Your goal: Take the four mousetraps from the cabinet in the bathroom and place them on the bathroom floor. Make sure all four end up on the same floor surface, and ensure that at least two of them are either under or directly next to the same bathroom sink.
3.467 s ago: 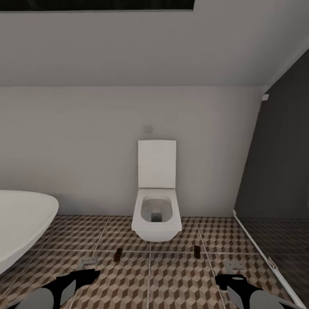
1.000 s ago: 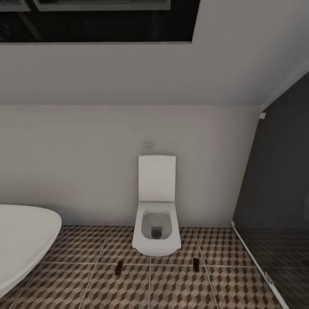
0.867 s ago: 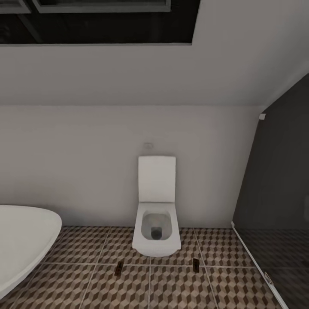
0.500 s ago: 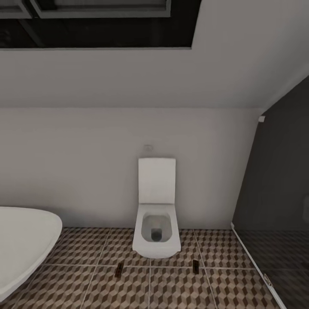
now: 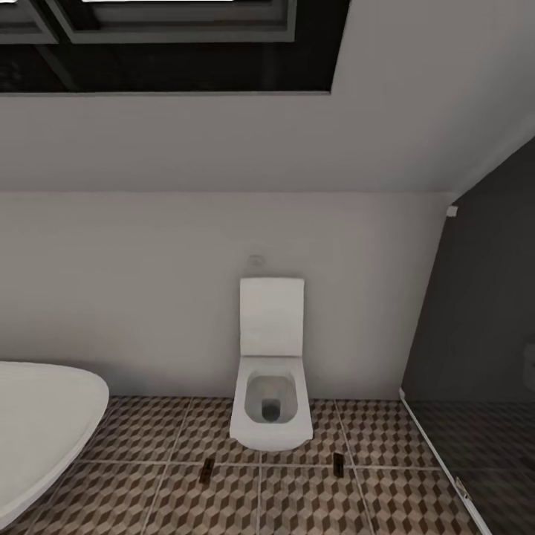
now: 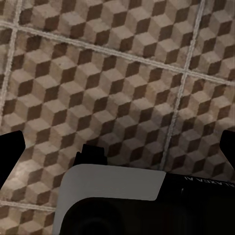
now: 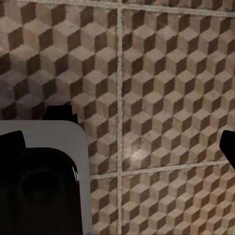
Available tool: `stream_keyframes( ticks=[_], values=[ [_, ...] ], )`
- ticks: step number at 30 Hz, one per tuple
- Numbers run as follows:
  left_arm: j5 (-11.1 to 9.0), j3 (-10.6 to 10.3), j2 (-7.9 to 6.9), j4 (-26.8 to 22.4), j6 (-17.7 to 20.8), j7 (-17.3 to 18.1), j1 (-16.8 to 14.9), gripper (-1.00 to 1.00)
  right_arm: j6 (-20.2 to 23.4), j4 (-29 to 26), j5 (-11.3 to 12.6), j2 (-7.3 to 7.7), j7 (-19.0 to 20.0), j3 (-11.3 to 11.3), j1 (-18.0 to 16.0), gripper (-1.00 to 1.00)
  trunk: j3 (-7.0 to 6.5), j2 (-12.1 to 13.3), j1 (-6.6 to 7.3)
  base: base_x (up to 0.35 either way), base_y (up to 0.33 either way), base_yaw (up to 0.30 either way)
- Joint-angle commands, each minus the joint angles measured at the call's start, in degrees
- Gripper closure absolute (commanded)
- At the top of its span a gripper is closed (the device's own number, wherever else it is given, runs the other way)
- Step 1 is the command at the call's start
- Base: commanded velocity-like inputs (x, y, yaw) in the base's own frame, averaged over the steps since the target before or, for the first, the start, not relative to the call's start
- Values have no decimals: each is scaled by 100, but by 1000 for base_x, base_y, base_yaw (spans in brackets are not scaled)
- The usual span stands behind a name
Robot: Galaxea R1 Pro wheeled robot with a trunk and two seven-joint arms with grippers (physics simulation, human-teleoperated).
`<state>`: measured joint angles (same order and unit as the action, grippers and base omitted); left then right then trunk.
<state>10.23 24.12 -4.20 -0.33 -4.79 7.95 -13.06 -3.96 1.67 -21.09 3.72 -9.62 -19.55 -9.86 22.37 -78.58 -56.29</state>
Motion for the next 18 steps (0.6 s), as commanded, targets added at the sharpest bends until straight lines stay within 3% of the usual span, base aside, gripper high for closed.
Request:
stream_keyframes(
  ticks=[1,5,18],
  values=[
    [58,49,0,6,-21,14,-4,-100,-31,18,-52,1,-22,-49,-7,-100,-12,38,23,0,0,0],
    [58,49,-1,6,-26,14,-4,-100,-28,18,-53,-7,-22,-49,-7,-100,-84,198,111,0,0,0],
    [118,28,5,-16,-31,25,-4,-100,-8,18,-45,-12,-22,-63,-7,-100,-84,198,111,0,0,0]
  ],
)
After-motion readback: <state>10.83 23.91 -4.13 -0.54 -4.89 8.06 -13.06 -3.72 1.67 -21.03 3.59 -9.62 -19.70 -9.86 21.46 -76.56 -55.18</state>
